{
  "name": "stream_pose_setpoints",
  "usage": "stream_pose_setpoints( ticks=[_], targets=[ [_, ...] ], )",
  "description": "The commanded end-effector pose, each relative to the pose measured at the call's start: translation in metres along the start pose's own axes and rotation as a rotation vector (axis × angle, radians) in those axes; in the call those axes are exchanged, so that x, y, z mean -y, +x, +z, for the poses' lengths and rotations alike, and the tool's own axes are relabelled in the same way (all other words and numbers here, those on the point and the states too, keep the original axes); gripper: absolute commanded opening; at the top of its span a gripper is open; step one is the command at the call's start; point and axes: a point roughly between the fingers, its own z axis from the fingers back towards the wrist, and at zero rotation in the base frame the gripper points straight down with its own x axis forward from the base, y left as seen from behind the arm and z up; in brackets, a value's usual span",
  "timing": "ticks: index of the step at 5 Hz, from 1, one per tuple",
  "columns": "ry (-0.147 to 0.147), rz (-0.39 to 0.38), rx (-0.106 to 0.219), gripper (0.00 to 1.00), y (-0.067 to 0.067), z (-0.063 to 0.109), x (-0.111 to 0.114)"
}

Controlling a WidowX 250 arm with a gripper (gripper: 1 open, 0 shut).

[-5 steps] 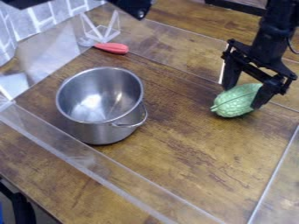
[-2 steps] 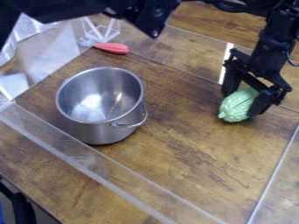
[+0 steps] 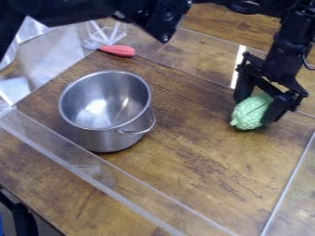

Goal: Put the green object in the silver pot

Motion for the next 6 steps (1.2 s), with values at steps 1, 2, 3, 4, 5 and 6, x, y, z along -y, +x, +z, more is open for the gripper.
stream_pose_setpoints(
  ticks=[1,2,3,4,5,6],
  targets=[
    [-0.006,0.005,0.051,0.0,0.002,0.015,-0.004],
    [-0.012,0.006,0.047,0.0,0.003,0.012,-0.005],
    [-0.017,0.007,0.043,0.0,0.003,0.01,-0.007],
    [-0.023,0.008,0.038,0.0,0.003,0.007,-0.008],
    [-0.029,0.009,0.033,0.0,0.004,0.005,-0.01],
    [-0.033,0.01,0.028,0.0,0.004,0.003,-0.011]
  ],
)
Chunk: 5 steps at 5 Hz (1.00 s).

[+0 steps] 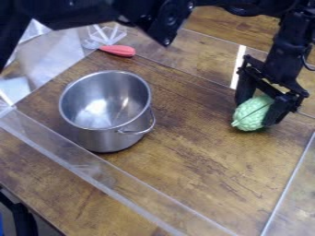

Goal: Put the green object in the silver pot

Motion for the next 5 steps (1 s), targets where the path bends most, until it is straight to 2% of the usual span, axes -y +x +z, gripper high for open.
stream_pose_setpoints(
  ticks=[1,5],
  targets=[
    [-0.009,0.022,0.027,0.0,0.0003,0.007,-0.0123],
    [-0.024,0.023,0.009,0.0,-0.001,0.002,-0.0167]
  ],
)
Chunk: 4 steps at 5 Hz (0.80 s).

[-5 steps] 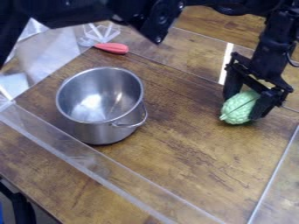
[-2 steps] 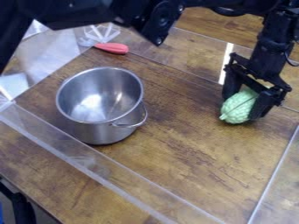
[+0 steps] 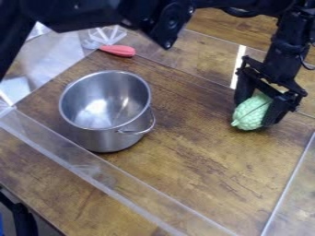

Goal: Put the green object in the silver pot

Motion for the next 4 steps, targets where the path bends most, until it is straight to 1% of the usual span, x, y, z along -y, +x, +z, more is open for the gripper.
stream_pose_setpoints(
  ticks=[1,4],
  targets=[
    [-0.007,0.024,0.014,0.0,-0.003,0.004,-0.015],
    [-0.031,0.038,0.025,0.0,-0.013,0.007,-0.016]
  ],
)
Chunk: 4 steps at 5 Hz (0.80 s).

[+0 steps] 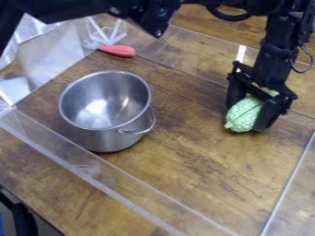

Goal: Put the green object in the silver pot

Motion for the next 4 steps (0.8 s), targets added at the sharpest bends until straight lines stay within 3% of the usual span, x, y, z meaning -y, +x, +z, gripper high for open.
stream_pose_setpoints(
  ticks=[1,4],
  targets=[
    [-0.007,0.033,0.05,0.0,-0.0044,0.0158,-0.0127],
    [-0.024,0.045,0.06,0.0,-0.0121,0.0167,-0.0152]
  ],
)
